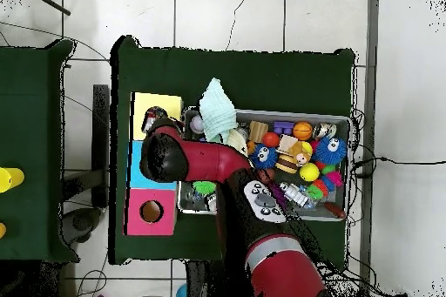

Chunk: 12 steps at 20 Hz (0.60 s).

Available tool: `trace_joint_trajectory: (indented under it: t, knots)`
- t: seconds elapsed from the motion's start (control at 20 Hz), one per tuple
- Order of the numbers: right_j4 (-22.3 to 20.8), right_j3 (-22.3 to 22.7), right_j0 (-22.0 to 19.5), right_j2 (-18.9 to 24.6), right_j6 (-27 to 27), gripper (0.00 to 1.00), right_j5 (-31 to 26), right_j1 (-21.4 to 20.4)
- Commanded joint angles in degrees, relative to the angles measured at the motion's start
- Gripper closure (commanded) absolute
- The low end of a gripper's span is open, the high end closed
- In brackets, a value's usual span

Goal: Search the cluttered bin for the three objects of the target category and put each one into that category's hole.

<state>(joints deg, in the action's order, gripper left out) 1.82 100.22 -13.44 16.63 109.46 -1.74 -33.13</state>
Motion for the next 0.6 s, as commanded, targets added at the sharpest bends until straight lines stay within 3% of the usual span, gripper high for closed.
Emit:
trace_joint_trajectory:
  t: [0.05, 0.35, 0.6]
  knots:
    - [0.5, 0.2, -3.0, -5.3, 6.5, 0.00, -5.6, -0.4]
    - [0.9, -0.4, -1.1, -8.0, 7.1, 0.00, -5.7, -0.4]
    - [1.0, 0.6, -1.8, -6.9, 7.3, 0.00, -5.6, -1.8]
